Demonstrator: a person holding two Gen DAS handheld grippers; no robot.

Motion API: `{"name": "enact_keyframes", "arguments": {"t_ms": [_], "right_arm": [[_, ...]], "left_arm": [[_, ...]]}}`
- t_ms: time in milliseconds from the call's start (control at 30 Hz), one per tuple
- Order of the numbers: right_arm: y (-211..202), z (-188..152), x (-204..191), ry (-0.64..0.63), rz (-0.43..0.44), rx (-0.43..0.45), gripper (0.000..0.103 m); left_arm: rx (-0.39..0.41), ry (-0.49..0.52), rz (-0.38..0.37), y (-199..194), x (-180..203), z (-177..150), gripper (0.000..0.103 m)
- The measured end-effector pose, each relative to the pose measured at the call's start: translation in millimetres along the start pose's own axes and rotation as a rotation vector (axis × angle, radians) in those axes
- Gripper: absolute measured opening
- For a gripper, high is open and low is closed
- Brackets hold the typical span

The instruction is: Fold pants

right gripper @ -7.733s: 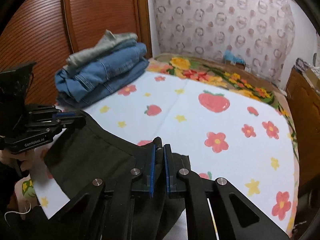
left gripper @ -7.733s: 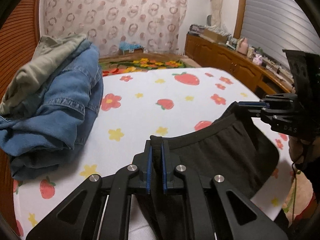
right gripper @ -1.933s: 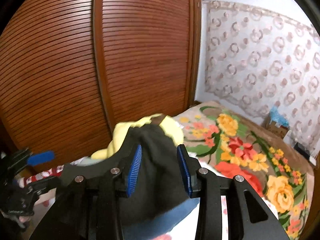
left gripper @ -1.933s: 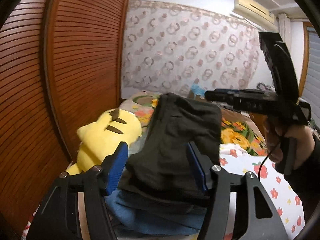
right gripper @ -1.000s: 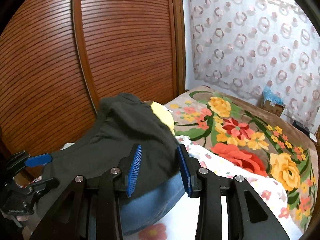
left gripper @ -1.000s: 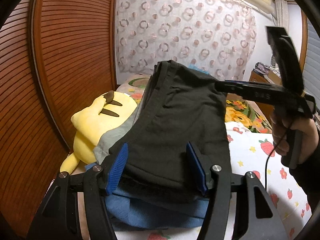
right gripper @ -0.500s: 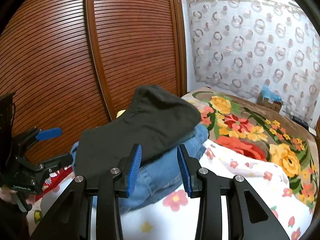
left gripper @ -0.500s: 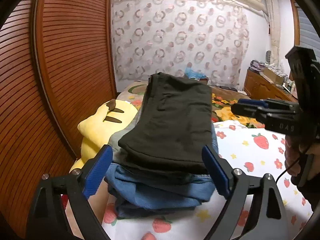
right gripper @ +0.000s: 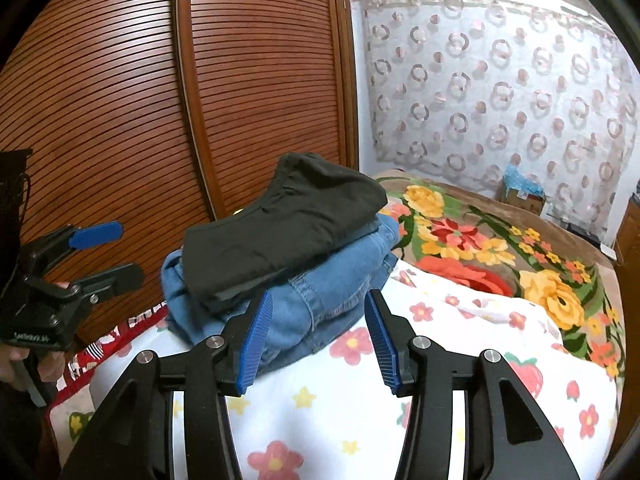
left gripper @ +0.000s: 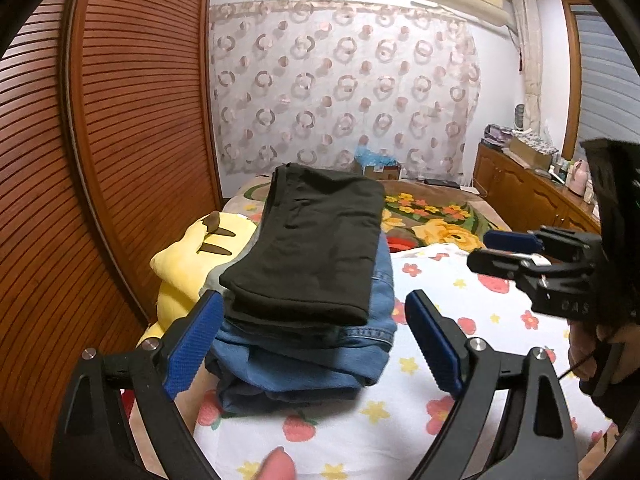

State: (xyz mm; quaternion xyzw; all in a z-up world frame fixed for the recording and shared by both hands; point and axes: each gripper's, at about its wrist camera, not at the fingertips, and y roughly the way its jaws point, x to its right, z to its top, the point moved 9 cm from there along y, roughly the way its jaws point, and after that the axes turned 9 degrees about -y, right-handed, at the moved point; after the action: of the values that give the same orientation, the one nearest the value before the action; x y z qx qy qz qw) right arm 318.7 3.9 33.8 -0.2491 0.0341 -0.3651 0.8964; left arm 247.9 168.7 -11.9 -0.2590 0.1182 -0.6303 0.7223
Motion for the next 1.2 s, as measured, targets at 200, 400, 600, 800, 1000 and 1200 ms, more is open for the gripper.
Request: {"name": "enact_keyframes", "arguments": {"t_ms": [200, 400, 600, 800, 1000, 1200], "right_arm": [[-34, -17, -12, 0.02, -0.026, 0.01, 0.051], [-64, -39, -24, 0.04, -0.062, 0.005, 0.052], [-90, -62, -34, 0.063, -0.095, 0.0, 0.052], [-120, -82, -35, 0.092, -0.17, 0.002, 0.052], [-158, -96, -40, 0.12, -0.227, 0.017, 0.052], [-199, -102, -42, 0.139, -0.274, 0.04, 0.059]], "left_arm": [[0.007, 0.0, -0.061, -15, 18, -9, 0.092], [0.009, 0.008, -0.087, -29, 36, -23, 0.092], [0.005, 0.027, -0.101, -43, 55, -41, 0.092], [-0.002, 0.054, -0.127, -52, 78, -58, 0.092], [0.009, 0.074, -0.16, -68, 104, -63, 0.092], [0.024, 0.102, -0.197, -88, 132, -66, 0.092]]}}
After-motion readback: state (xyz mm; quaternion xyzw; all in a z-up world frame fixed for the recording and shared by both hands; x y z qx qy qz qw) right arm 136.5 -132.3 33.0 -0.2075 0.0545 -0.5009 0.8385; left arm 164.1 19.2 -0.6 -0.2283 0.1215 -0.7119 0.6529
